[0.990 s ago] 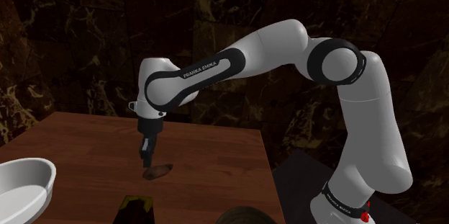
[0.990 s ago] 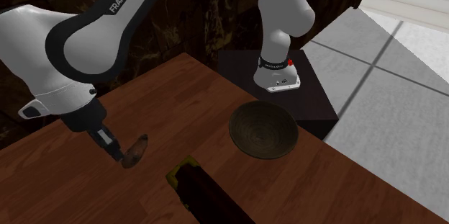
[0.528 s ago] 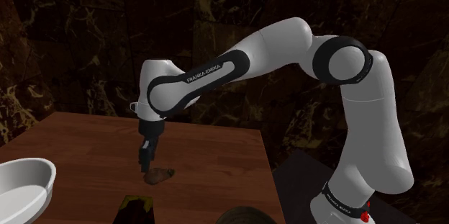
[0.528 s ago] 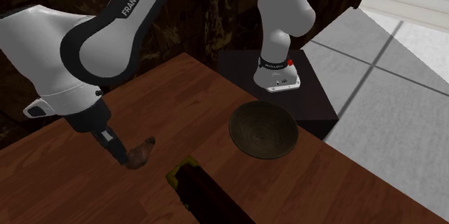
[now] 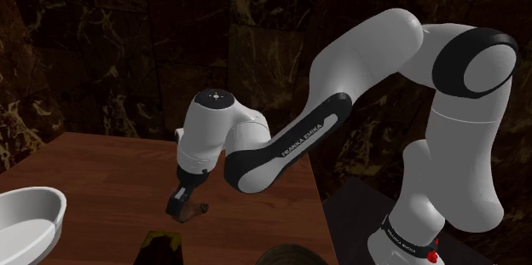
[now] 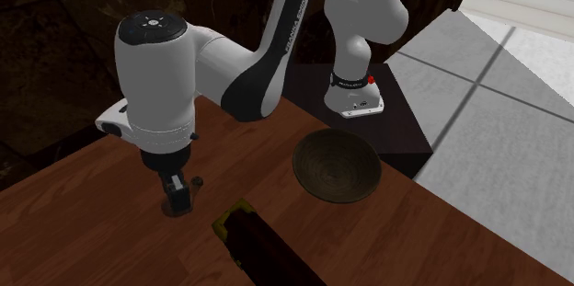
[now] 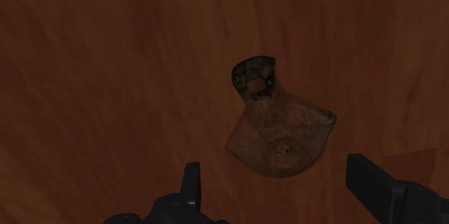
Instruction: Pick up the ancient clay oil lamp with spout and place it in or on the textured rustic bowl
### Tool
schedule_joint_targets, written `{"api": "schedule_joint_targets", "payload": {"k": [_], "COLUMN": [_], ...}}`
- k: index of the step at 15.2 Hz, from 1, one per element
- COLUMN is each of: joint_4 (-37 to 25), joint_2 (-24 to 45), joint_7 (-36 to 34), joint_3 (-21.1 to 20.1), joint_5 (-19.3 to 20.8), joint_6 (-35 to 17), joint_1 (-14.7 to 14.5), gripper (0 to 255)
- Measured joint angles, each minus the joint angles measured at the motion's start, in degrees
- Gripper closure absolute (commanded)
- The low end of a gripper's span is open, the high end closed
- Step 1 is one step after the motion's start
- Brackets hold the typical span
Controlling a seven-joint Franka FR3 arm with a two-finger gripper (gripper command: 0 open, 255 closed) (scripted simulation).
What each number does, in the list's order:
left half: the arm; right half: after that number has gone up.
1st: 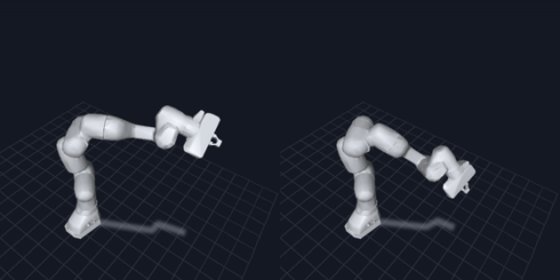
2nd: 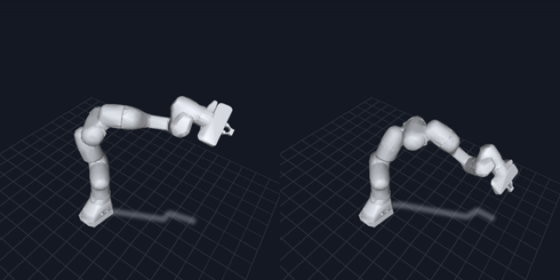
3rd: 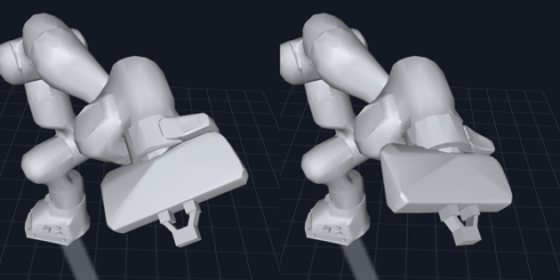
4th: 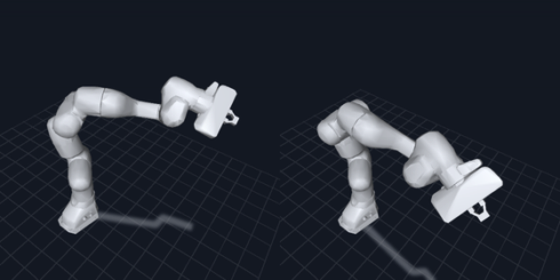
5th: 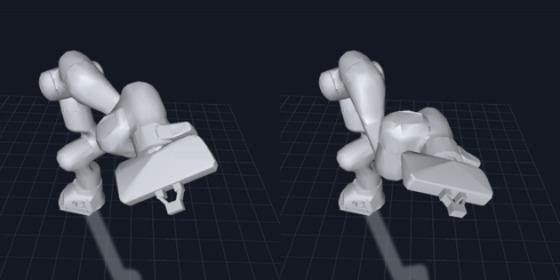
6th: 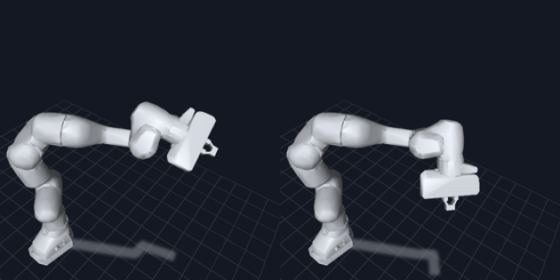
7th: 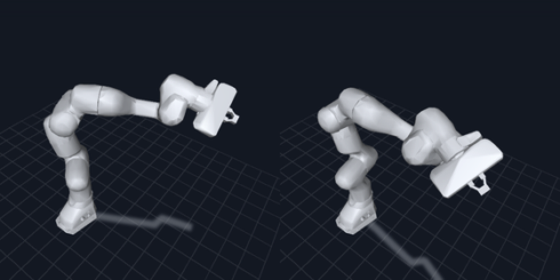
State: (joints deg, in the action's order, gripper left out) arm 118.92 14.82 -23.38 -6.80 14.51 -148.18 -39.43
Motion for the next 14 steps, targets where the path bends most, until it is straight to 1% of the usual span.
{"api": "schedule_joint_targets", "payload": {"k": [4,10,11,14], "joint_4": [-0.2,-0.5,-0.5,-0.5], "joint_2": [2.5,3.0,3.0,3.0], "joint_7": [-1.5,-1.6,-1.6,-1.6], "joint_3": [0.7,0.8,0.8,0.8], "joint_5": [1.5,1.7,1.7,1.7], "joint_6": [-2.3,-2.6,-2.6,-2.6], "joint_1": [-0.4,-0.5,-0.5,-0.5], "gripper": [0,0,255,255]}}
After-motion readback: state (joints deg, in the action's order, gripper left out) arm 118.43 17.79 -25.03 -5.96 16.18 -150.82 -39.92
